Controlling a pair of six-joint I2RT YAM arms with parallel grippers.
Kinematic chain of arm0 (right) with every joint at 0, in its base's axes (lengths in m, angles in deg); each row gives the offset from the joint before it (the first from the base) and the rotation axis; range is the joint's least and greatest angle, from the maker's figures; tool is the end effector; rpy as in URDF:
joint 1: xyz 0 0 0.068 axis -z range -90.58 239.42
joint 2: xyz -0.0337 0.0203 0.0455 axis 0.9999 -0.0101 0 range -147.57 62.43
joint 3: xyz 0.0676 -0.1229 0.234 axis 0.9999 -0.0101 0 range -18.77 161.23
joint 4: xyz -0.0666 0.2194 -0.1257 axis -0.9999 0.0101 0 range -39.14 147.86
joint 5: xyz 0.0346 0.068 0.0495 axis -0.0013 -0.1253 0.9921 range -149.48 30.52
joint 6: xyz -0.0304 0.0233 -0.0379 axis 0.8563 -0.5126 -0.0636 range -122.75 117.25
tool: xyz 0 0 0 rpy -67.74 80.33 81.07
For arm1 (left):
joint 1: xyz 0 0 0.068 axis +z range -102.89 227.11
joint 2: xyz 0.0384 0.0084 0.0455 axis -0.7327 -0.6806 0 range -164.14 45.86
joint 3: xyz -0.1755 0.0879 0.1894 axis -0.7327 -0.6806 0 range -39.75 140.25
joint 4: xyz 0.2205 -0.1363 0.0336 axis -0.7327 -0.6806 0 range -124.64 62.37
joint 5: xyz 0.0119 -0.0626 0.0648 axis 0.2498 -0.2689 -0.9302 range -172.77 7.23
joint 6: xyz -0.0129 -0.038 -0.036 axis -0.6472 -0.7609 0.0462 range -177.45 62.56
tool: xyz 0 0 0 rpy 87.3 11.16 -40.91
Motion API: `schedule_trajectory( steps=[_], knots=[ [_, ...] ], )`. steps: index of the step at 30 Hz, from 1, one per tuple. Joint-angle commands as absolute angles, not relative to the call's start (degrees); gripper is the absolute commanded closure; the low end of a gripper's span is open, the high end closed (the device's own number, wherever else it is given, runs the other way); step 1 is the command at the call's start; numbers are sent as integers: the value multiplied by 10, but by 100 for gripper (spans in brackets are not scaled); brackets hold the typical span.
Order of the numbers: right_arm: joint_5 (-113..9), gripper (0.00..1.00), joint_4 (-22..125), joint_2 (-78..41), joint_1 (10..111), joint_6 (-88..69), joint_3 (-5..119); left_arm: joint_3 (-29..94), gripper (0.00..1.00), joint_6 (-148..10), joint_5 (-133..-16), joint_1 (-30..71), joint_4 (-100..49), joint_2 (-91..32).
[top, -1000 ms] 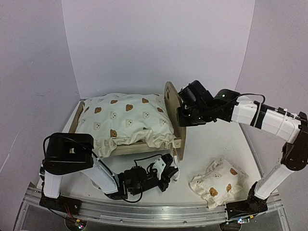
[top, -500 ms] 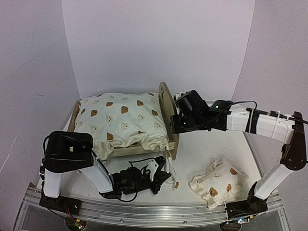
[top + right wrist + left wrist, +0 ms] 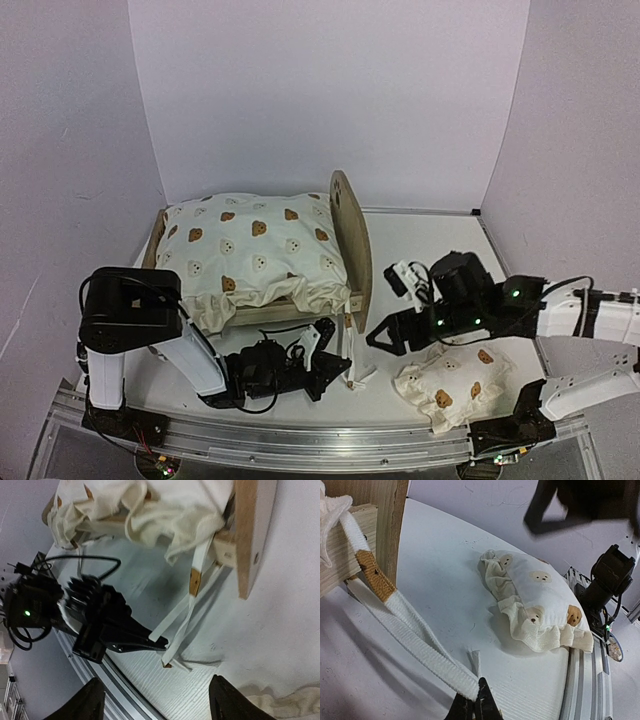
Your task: Set up the pet bed
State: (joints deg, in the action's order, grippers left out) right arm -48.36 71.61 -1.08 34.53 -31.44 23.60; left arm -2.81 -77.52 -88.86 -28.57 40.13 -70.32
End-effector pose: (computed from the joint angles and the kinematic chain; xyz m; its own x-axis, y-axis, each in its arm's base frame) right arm 0.1287 0.1949 0.2447 -0.7618 -0.2646 -0.5913 -0.5923 0.6543 0.4703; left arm 0.0898 -0.3365 0.0992 -0.3679 0.0619 -0.9278 0.8640 0.3917 -0.3165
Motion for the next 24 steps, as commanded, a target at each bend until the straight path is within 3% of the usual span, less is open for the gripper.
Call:
schedule_trajectory(
  steps=[1,7,16,24],
  knots=[
    [-452,36,427,-56,321,-395,148,-33,100,-795,-855,-291,405,-671],
    [-559,62,245,-130,297,-456,48,-41,100,-791,-865,-290,398,-658],
    [-568,64,126,-251,274,-452,35,-42,100,-789,-866,-290,387,-650],
    [-568,66,63,-266,262,-455,17,-46,100,-790,-869,-290,380,-646]
  ],
)
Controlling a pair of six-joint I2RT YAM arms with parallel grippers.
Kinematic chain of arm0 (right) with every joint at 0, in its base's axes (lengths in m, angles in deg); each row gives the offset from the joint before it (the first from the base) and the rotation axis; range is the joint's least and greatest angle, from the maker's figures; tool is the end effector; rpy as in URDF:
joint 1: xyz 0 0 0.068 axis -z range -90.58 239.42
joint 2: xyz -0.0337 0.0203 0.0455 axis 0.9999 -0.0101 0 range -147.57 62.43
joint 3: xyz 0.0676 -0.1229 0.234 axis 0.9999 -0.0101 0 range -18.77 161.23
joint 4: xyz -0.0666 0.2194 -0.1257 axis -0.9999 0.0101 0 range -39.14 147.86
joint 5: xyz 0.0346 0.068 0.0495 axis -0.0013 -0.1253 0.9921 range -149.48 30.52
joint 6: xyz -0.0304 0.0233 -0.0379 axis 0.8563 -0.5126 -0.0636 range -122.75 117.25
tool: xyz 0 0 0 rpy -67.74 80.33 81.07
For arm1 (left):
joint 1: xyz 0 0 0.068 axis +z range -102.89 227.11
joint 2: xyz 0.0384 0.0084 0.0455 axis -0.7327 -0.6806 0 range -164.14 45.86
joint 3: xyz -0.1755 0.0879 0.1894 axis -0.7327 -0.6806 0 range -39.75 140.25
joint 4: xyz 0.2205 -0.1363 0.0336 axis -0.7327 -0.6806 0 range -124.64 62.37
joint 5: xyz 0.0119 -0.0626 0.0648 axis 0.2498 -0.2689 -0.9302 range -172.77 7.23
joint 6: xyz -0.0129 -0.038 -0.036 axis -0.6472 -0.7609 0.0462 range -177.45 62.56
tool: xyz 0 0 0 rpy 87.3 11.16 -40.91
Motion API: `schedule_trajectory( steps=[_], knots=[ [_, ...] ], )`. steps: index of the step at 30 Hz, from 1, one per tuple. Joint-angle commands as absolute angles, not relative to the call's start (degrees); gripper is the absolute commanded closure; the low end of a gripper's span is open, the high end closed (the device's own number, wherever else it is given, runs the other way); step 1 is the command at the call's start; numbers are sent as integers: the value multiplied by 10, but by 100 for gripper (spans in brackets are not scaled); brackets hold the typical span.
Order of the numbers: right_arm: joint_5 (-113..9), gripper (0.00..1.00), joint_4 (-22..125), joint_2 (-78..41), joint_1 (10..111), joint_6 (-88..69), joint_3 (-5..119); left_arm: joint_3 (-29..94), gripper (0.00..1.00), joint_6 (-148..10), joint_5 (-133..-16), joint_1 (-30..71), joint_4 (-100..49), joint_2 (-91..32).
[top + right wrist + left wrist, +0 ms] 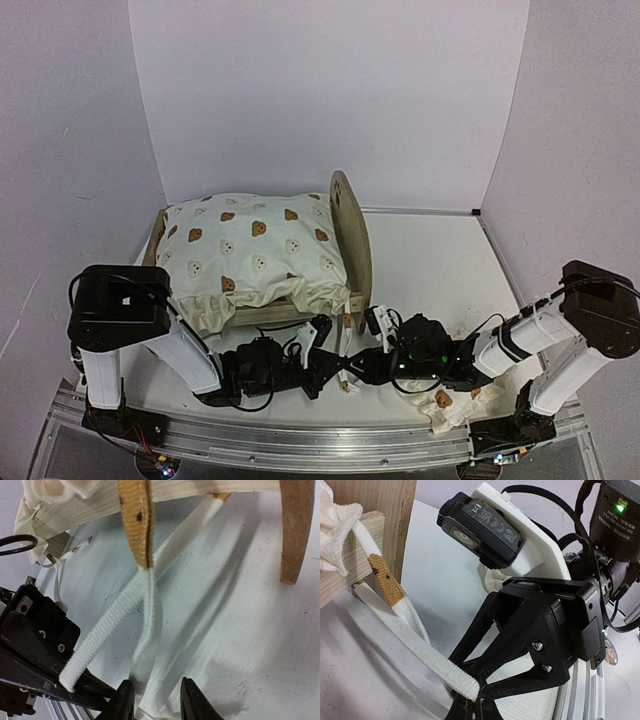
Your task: Set up the pet bed
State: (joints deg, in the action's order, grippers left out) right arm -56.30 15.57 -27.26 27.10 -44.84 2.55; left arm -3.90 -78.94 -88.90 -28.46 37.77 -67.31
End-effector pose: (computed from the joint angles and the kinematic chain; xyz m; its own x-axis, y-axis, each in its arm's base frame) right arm 0.1174 0.2280 0.1121 -0.7953 -0.0754 -0.6016 -0.5023 0.6377 0.5841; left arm 0.0892 -0.3314 0.1078 -0.3910 0.0580 -0.9186 0.8529 0.3978 -0.3379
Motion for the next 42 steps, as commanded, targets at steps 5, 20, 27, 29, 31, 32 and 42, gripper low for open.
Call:
schedule_trajectory(
  steps=[5,20,27,29,31,32,42],
  knots=[
    [-553,62,38,-289,257,-463,19,-50,100,-789,-872,-290,378,-641],
    [-550,65,-13,-335,247,-457,23,-56,100,-793,-877,-289,366,-629],
    [-668,96,244,-281,247,-400,70,-58,100,-856,-842,-279,357,-596],
    [-682,91,278,-265,248,-374,76,-52,100,-886,-810,-273,342,-583],
    [-649,70,302,-253,247,-337,90,-48,100,-940,-795,-269,331,-574],
    [-631,61,326,-245,247,-329,101,-47,100,-961,-791,-268,331,-573],
    [-498,37,373,-28,248,-197,37,-31,100,-1045,-763,-254,331,-577]
  ],
)
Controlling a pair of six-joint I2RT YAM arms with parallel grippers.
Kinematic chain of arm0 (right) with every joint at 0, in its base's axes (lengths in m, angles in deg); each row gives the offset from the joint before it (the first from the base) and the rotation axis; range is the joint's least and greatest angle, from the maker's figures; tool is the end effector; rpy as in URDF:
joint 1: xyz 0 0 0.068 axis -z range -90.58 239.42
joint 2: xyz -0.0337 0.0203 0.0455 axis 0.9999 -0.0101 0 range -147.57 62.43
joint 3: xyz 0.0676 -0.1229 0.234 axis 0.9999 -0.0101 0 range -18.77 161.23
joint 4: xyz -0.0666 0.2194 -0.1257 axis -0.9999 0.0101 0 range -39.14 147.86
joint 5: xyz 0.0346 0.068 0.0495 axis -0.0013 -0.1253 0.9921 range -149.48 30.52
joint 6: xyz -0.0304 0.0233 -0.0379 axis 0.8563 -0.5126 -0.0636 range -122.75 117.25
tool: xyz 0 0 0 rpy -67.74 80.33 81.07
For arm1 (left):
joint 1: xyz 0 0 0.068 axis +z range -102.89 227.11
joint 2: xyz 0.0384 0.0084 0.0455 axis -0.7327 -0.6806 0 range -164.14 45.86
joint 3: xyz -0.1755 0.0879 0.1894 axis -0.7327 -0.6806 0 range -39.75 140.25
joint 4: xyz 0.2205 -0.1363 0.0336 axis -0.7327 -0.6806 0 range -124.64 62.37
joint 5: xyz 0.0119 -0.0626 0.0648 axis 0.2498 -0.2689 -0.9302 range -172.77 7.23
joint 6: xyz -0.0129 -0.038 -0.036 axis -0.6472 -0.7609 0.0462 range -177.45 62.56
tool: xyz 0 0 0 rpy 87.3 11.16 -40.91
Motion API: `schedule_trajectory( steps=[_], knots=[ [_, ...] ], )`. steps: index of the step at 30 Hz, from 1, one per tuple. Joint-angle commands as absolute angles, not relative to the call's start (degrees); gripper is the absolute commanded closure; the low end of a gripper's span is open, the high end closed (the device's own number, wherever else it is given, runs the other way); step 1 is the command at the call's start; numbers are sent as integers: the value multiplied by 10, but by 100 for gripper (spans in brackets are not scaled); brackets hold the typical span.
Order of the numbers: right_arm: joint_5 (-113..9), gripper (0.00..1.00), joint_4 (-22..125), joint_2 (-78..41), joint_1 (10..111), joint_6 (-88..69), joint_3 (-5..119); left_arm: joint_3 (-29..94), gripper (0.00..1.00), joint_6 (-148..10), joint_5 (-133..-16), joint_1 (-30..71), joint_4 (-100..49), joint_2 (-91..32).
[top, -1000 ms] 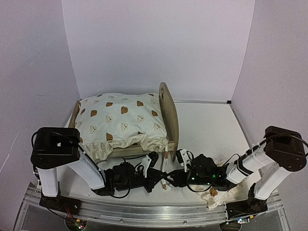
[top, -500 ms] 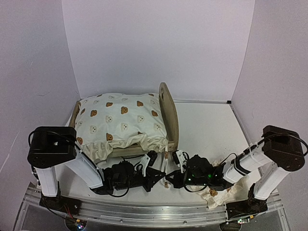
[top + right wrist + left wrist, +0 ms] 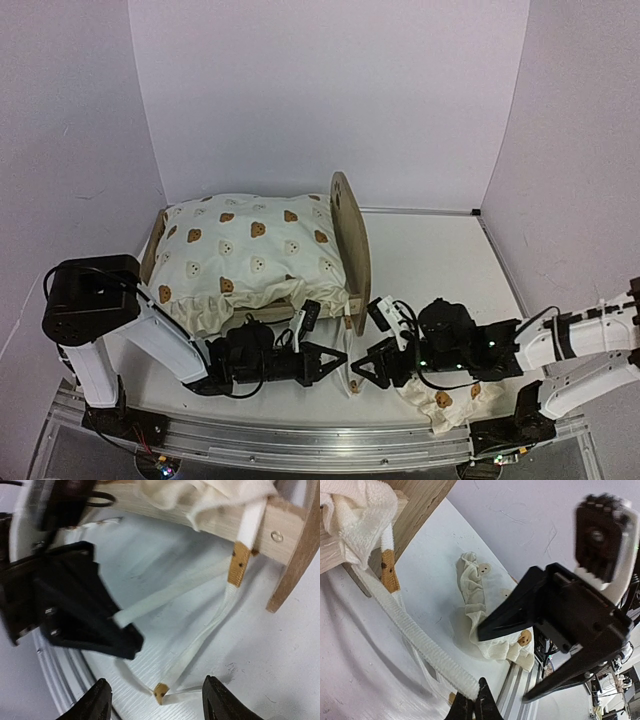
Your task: Set up the pet bed
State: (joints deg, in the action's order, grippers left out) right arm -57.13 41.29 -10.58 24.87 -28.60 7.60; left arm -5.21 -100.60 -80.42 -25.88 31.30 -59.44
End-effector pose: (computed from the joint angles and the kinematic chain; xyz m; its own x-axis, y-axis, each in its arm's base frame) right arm 0.1028 0.2192 0.1631 -0.6326 -0.3155 -0.7073 -0.7117 0.5972 0.3701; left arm 0.0964 -0.3200 0.1342 -0.7051 -0.0308 -0.7084 0.6647 0.3191 -0.6755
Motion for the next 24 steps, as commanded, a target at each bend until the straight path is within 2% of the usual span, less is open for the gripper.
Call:
schedule_trajectory(
  steps=[1,3,8,12,17,24],
  knots=[
    [-490,37,358,-25,248,-187,32,-30,100,-1048,-760,-251,331,-578],
    [-472,40,344,-45,248,-178,47,-31,100,-1051,-760,-249,331,-574],
    [-457,57,261,-119,248,-210,65,-34,100,-1054,-762,-249,330,-572],
    [-488,60,209,-137,248,-239,48,-30,100,-1054,-761,-249,330,-574],
    [-462,62,150,-181,248,-267,51,-26,100,-1054,-760,-249,331,-578],
    [-499,79,90,-208,247,-307,40,-32,100,-1057,-764,-249,331,-573]
  ],
)
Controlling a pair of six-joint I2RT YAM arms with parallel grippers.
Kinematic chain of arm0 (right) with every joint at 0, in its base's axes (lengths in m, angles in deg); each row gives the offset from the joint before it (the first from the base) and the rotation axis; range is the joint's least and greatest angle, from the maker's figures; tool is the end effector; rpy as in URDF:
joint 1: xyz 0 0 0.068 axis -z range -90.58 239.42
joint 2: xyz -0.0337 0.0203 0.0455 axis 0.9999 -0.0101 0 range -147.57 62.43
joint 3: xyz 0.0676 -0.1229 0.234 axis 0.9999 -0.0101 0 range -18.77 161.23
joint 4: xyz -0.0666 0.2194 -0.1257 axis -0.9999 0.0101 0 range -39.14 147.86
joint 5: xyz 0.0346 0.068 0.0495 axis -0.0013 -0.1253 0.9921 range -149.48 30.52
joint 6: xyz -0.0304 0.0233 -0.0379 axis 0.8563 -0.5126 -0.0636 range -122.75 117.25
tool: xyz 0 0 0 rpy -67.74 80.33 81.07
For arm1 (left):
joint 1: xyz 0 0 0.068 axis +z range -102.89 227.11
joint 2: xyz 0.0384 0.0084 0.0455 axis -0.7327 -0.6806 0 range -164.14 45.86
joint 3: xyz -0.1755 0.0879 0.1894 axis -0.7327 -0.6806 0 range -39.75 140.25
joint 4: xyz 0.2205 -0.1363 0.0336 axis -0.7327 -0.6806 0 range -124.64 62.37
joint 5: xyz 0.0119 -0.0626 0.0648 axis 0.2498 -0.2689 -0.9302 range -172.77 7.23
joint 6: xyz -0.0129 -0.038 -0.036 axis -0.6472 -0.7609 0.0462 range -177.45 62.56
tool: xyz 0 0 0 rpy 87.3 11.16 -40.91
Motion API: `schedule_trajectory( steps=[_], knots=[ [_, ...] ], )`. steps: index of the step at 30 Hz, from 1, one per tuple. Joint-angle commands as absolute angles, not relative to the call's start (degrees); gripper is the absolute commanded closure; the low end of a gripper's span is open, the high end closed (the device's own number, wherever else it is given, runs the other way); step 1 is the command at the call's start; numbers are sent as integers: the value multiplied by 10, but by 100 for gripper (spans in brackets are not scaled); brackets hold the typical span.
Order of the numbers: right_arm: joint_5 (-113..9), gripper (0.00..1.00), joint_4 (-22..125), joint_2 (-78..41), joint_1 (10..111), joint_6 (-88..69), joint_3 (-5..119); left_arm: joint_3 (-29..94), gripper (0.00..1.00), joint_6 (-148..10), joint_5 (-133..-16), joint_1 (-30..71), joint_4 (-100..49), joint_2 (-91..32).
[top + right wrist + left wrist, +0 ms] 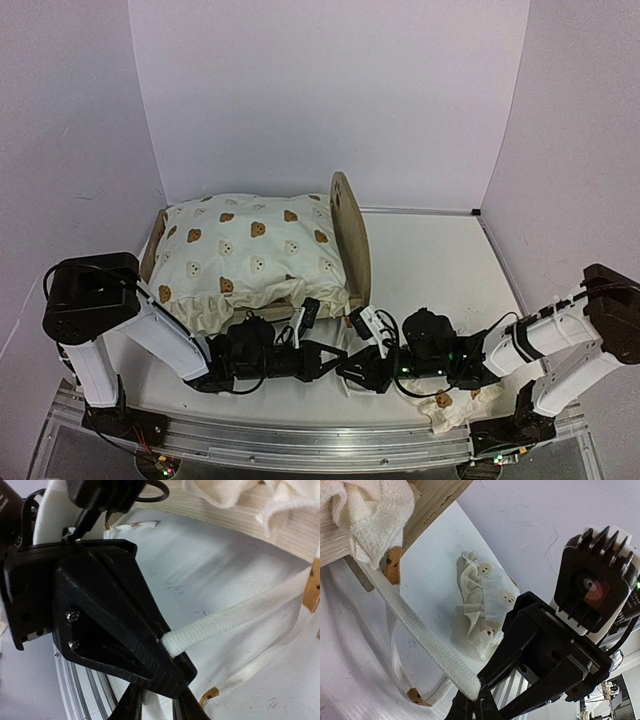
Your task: Set up the pet bed
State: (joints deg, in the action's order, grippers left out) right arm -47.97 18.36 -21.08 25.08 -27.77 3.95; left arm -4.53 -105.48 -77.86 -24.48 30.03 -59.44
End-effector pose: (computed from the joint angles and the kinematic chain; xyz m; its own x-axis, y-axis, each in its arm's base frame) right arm 0.1053 0.2356 0.1397 -0.5917 -0.2746 -0.7580 -0.7825 0.4217 0.4580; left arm 0.1034 -0.3201 0.1347 -0.7678 -0.0387 -0.6395 0.5994 0.3089 -0.7384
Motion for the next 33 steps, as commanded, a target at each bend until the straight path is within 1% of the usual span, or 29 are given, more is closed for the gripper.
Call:
schedule_trajectory(
  steps=[1,2,4,6,10,11,13,14,22,26,27,28,30,31,32,33],
  knots=[
    [-505,80,86,-209,247,-311,38,-33,100,-1057,-765,-250,331,-572],
    [-509,82,84,-210,247,-316,38,-33,100,-1057,-766,-249,331,-572],
    [-516,93,80,-210,247,-324,35,-34,100,-1055,-767,-249,331,-571],
    [-530,99,80,-206,247,-337,28,-35,100,-1054,-766,-249,331,-570],
    [-534,100,71,-200,247,-356,10,-33,100,-1052,-768,-250,331,-571],
    [-526,99,64,-198,247,-356,7,-33,100,-1053,-770,-249,332,-572],
    [-520,86,58,-195,247,-357,4,-32,100,-1053,-771,-249,331,-573],
    [-515,84,55,-195,247,-355,4,-32,100,-1053,-770,-249,331,-574],
    [-490,76,5,-225,247,-360,0,-33,100,-1051,-771,-249,331,-570],
    [-486,76,-15,-244,247,-366,3,-35,100,-1051,-772,-249,331,-567],
    [-486,77,-21,-247,247,-368,2,-35,100,-1050,-773,-249,331,-566],
    [-486,82,-24,-248,247,-369,2,-35,100,-1050,-773,-249,332,-566],
    [-499,96,-20,-240,247,-375,-3,-35,100,-1050,-771,-249,331,-566],
    [-513,100,-14,-233,247,-377,-7,-36,100,-1050,-771,-249,332,-566],
    [-526,100,-2,-224,247,-378,-9,-37,100,-1049,-773,-250,331,-565],
    [-546,100,36,-211,247,-383,-8,-40,98,-1047,-778,-250,330,-563]
  ],
)
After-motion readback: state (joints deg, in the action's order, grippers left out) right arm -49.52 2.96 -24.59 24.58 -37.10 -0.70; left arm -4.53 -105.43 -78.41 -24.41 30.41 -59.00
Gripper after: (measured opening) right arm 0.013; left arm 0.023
